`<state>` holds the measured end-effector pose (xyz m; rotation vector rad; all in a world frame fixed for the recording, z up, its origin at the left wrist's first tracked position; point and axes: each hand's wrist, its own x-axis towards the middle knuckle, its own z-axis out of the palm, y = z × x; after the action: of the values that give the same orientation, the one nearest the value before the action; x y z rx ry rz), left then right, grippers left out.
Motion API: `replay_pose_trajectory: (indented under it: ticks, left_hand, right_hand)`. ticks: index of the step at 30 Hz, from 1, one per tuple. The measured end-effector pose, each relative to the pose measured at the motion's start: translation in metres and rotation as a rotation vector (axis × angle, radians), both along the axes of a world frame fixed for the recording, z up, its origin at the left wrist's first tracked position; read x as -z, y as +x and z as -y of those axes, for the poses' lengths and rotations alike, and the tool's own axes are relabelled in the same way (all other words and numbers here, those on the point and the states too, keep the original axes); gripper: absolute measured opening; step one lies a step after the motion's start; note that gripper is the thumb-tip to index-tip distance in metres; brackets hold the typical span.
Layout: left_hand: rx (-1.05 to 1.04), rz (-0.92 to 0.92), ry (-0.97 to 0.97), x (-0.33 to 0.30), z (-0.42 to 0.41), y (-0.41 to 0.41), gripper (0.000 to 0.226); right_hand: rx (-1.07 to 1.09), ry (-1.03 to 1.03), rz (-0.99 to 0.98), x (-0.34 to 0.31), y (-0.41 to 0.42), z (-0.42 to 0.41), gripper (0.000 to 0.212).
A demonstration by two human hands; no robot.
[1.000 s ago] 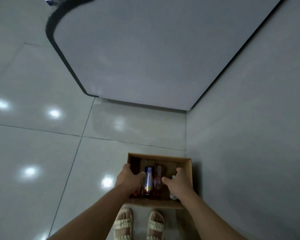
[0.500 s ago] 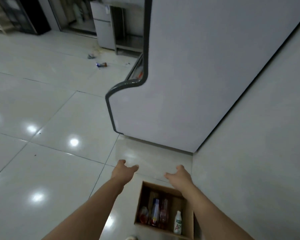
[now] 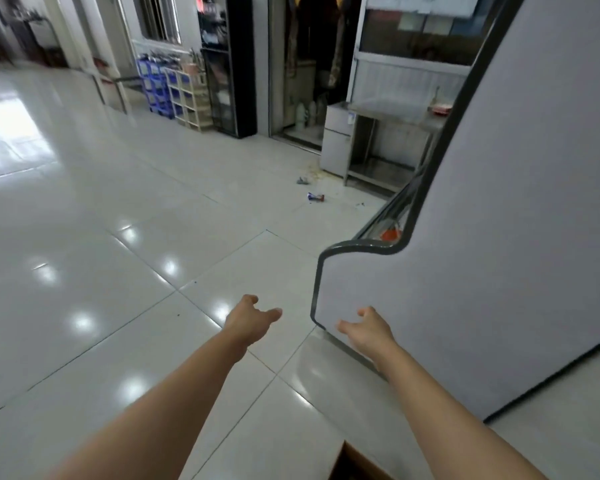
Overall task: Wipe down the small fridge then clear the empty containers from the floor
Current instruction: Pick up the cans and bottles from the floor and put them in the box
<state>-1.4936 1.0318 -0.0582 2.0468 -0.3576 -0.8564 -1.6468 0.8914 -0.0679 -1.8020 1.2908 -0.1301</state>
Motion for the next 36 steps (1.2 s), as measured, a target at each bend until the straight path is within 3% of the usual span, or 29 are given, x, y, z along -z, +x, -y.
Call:
replay_pose_trajectory:
  ticks: [7, 19, 26, 36]
  left_hand:
    - [-0.108, 0.039, -0.042, -0.021, -0.057, 0.123, 0.068]
    - [-0.072, 0.085, -0.072, -0.049, -0.085, 0.324, 0.067]
    - [-0.012, 0.056, -0.039, -0.037, -0.048, 0.413, 0.068]
    - [-0.017, 0.065, 0.001, -0.04, 0.073, 0.591, 0.068]
  right_hand:
    - [-0.142, -0.061, 0.056, -0.035, 0.138, -0.026, 0.068]
    - [-0.106, -0.074, 0.137, -0.063, 0.334, -0.05, 0.069]
    - [-0.056, -0.046, 0.117, -0.05, 0.423, -0.009, 0.069]
    - [-0.041, -0.009, 0.132, -0.041, 0.603, 0.121, 0.067]
